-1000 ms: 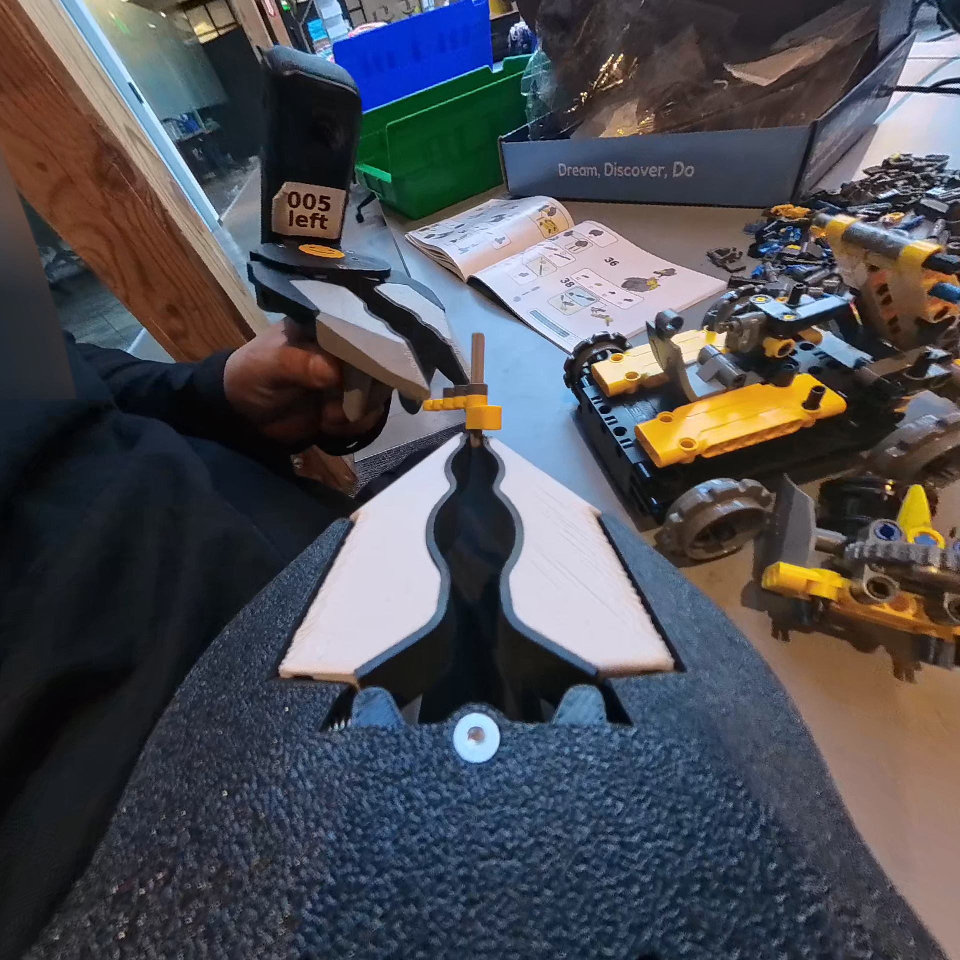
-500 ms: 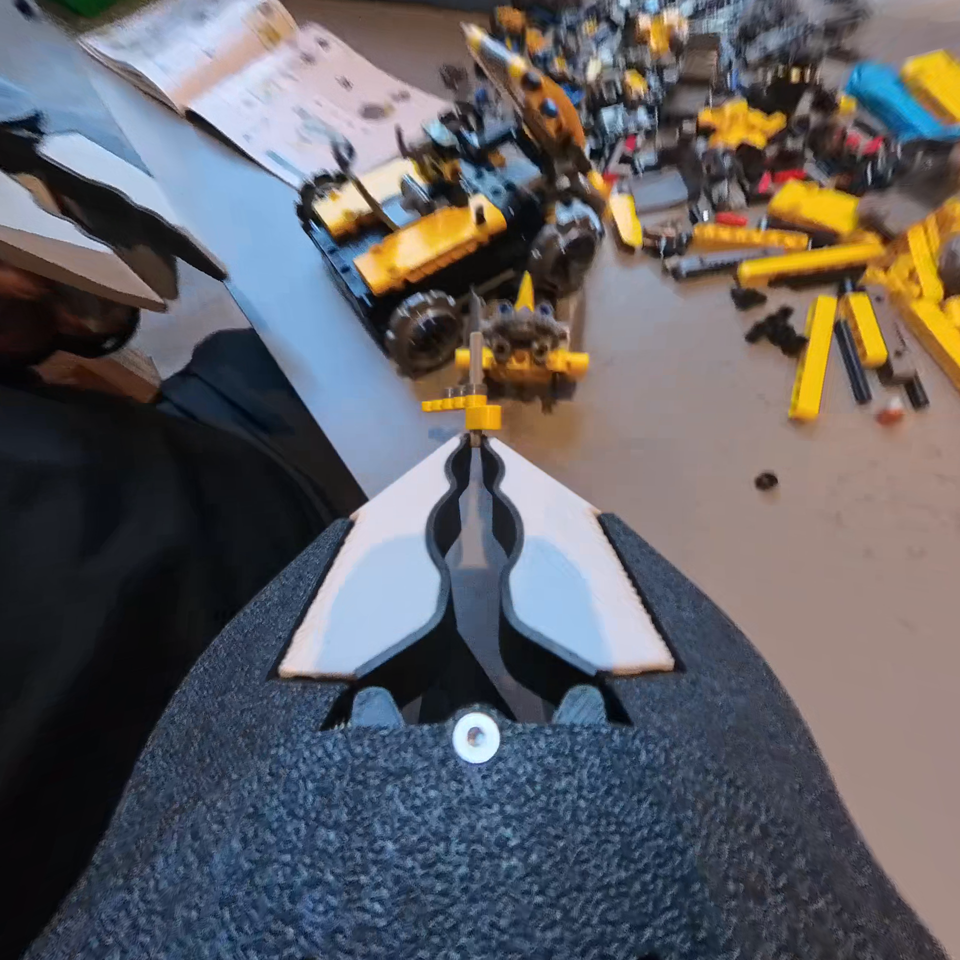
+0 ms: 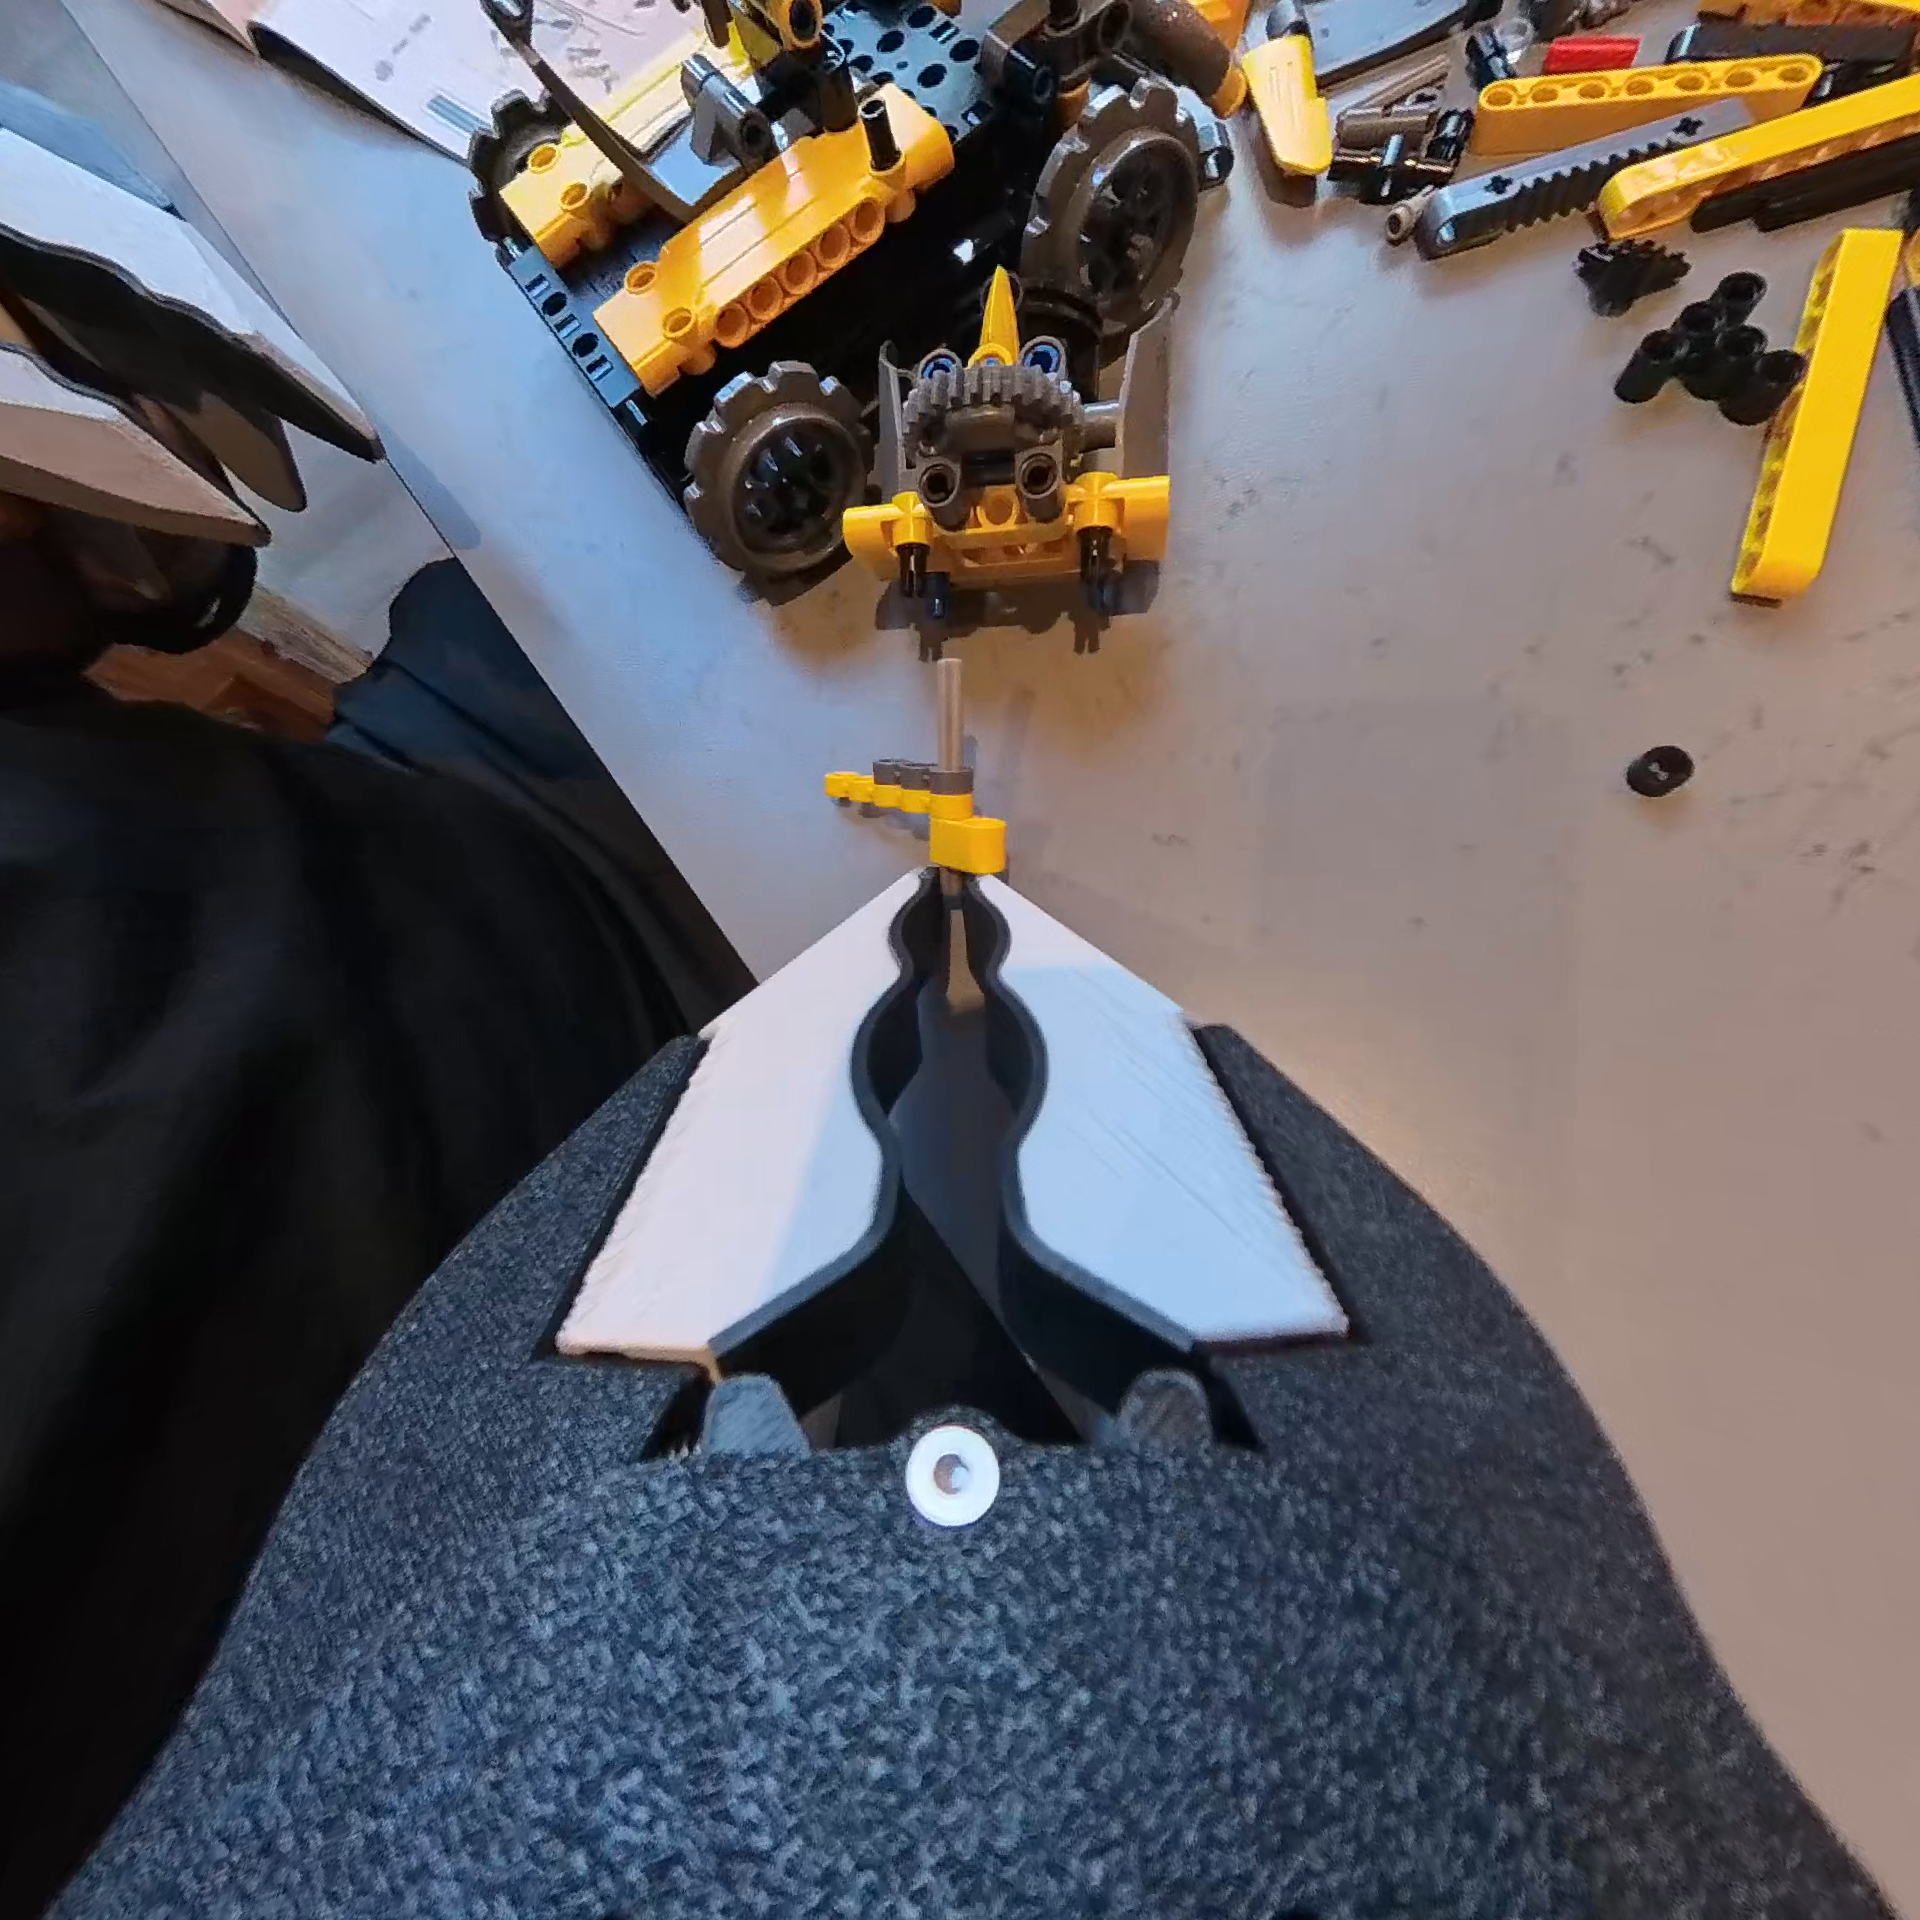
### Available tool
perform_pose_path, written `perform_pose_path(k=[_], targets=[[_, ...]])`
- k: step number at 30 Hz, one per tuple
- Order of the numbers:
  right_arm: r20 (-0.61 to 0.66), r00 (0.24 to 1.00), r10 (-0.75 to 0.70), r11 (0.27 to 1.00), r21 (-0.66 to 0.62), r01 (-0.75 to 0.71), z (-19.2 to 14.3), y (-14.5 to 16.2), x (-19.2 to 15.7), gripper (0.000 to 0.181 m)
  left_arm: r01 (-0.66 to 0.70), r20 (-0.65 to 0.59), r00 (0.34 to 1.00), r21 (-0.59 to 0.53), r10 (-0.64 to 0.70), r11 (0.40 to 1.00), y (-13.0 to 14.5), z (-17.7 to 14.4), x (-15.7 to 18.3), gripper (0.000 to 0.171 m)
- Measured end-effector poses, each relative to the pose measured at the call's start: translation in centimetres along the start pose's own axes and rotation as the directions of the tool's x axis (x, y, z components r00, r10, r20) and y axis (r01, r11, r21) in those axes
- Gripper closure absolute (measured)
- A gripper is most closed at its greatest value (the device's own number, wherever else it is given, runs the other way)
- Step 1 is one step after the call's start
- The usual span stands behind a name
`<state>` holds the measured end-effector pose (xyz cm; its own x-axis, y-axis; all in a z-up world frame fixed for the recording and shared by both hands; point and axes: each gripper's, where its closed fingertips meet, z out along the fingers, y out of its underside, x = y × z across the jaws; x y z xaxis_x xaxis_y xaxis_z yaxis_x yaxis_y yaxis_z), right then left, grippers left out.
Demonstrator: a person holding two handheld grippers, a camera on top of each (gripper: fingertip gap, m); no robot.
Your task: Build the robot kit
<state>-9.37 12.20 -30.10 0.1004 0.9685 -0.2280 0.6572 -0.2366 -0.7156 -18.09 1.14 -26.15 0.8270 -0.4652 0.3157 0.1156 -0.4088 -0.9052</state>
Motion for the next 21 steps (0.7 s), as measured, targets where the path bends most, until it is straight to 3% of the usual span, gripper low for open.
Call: perform_pose_path(k=[5,11,17,21], targets=[[0.07,0.997,0.015,0.999,0.038,-0.017,-0.1,-0.6,-1.2,0.178,-0.03,0.015,0.999,-0.019,0.03,0.999,0.2,0.2,0.0,0.148],[0.307,0.946,0.107,0.98,0.125,-0.152,-0.5,-2.8,-4.7,0.178,-0.203,0.06,0.976,-0.082,0.208,0.976,-0.5,1.4,1.3,0.139],[0.427,0.893,0.142,0.965,0.139,-0.22,1.1,-4.1,-7.6,0.178,-0.453,0.136,0.87,-0.163,0.475,0.876,-2.0,3.8,2.6,0.138],[0.45,0.882,0.14,0.966,0.131,-0.221,1.7,-4.1,-8.7,0.178,-0.538,0.189,0.794,-0.222,0.578,0.813,-2.2,4.8,1.9,0.159]])
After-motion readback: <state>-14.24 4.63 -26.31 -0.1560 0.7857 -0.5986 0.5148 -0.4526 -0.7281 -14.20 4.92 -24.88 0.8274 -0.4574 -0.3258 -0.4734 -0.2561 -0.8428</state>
